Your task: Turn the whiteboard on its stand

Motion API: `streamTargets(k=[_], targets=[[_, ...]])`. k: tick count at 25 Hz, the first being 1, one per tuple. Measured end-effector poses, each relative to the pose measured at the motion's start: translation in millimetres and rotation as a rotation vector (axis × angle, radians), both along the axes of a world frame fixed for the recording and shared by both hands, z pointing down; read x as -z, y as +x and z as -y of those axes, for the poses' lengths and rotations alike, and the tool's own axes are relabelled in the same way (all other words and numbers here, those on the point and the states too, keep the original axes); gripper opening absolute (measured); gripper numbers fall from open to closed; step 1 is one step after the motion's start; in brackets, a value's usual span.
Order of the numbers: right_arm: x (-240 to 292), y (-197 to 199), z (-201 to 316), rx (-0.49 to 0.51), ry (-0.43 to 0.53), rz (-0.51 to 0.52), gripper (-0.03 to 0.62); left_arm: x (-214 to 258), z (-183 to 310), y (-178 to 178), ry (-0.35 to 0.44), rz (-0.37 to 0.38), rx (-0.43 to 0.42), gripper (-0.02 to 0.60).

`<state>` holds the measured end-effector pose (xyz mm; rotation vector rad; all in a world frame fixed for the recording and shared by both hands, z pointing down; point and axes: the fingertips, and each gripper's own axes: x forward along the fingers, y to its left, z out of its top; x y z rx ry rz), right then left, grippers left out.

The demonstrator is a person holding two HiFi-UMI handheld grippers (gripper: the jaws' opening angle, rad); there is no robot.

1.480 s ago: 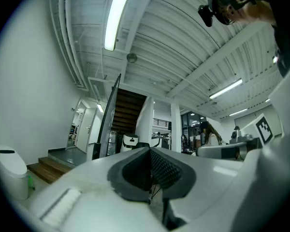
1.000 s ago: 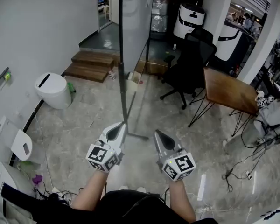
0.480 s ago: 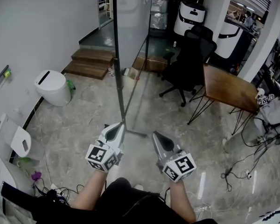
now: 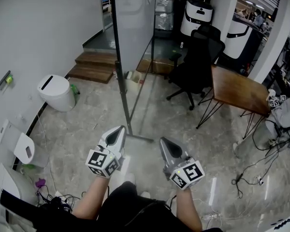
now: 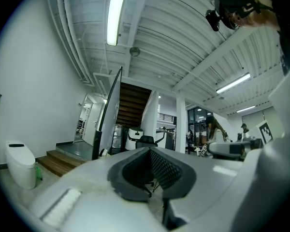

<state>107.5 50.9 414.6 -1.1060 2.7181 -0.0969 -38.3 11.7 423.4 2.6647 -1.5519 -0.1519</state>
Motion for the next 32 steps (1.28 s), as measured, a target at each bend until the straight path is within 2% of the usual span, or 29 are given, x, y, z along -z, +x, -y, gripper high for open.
streamTargets(k=[5, 10, 14, 20, 32], targets=[[-6, -11, 12, 0.006, -0.006, -0.02, 0.009, -3, 14, -8, -0.006, 0.025, 0.005, 0.002], [-8, -23, 42, -0.003, -0.008, -0.031, 0.009, -19, 50, -27, -0.031, 0.027, 0.044, 0.002], [5, -31, 76, -0.011, 0.008, -0.033, 0.009, -16, 92, -44, -0.008, 0.041, 0.07, 0.011], [18, -60, 136, -0.011, 0.019, -0.042, 0.009, 1, 159, -72, 0.014, 0.018, 0.085, 0.022], [23, -107, 239, -0.049, 0.031, -0.064, 0.009, -1, 283, -114, 0.011, 0.026, 0.062, 0.003]])
